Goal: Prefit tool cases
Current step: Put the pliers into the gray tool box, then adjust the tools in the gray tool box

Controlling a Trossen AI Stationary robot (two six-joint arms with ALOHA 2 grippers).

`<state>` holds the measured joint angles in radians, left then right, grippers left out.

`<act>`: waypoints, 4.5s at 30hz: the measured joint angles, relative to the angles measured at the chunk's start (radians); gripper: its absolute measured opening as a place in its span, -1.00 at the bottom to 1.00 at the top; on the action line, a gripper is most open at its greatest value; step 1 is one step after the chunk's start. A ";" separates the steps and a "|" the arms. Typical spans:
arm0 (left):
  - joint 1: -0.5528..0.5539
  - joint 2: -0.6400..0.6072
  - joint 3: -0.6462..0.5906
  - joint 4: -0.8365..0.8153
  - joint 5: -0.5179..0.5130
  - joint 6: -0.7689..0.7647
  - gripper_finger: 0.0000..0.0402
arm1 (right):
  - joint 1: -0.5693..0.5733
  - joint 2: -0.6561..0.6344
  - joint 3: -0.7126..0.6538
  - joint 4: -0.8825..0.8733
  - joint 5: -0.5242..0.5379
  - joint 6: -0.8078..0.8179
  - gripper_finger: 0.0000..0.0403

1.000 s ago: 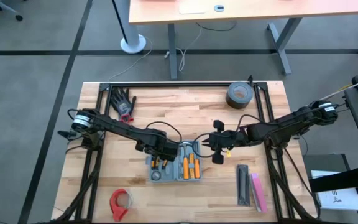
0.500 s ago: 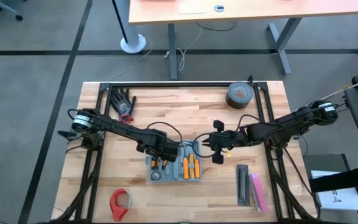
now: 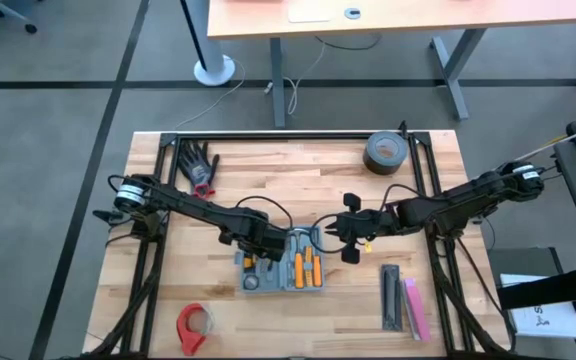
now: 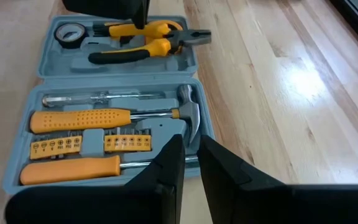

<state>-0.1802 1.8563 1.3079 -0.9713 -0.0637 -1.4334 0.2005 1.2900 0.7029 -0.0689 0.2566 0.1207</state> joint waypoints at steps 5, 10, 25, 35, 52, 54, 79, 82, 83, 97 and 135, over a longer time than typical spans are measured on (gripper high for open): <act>0.000 0.000 -0.003 -0.001 0.002 0.002 -0.97 | 0.000 0.000 0.000 0.000 -0.002 0.001 -0.84; 0.000 0.000 0.003 0.011 0.006 -0.007 -0.96 | 0.000 0.000 0.000 0.000 -0.002 0.001 -0.84; 0.000 0.002 0.001 0.033 0.013 -0.019 -0.54 | 0.000 0.000 0.000 0.000 -0.019 0.011 -0.84; 0.000 0.010 -0.013 0.052 0.024 -0.026 -0.58 | 0.000 0.000 0.000 0.000 -0.026 0.010 -0.84; -0.002 0.010 -0.022 0.048 0.024 -0.011 -0.75 | 0.000 0.000 0.000 0.000 -0.026 0.010 -0.84; -0.004 0.010 -0.022 0.048 0.024 -0.011 -0.75 | 0.000 0.000 0.000 0.000 -0.026 0.009 -0.84; -0.092 0.013 0.055 0.006 0.112 -0.239 -0.76 | 0.000 0.000 0.000 0.000 -0.025 -0.011 -0.84; -0.099 0.031 0.055 0.030 0.136 -0.248 -0.76 | 0.000 0.000 0.000 0.008 -0.025 -0.014 -0.84; -0.100 0.039 0.055 0.042 0.141 -0.248 -0.76 | 0.000 0.000 0.000 0.008 -0.025 -0.014 -0.84; -0.103 0.069 0.055 0.115 0.113 -0.190 -0.48 | 0.000 0.000 0.000 0.012 -0.031 -0.008 -0.84; -0.214 -0.335 0.010 0.054 -0.554 0.235 -0.69 | -0.014 0.174 0.250 -0.233 -0.344 -0.108 -0.84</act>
<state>-0.3944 1.5211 1.3177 -0.9168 -0.6180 -1.1980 0.1862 1.4638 0.9524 -0.3019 -0.0873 0.0132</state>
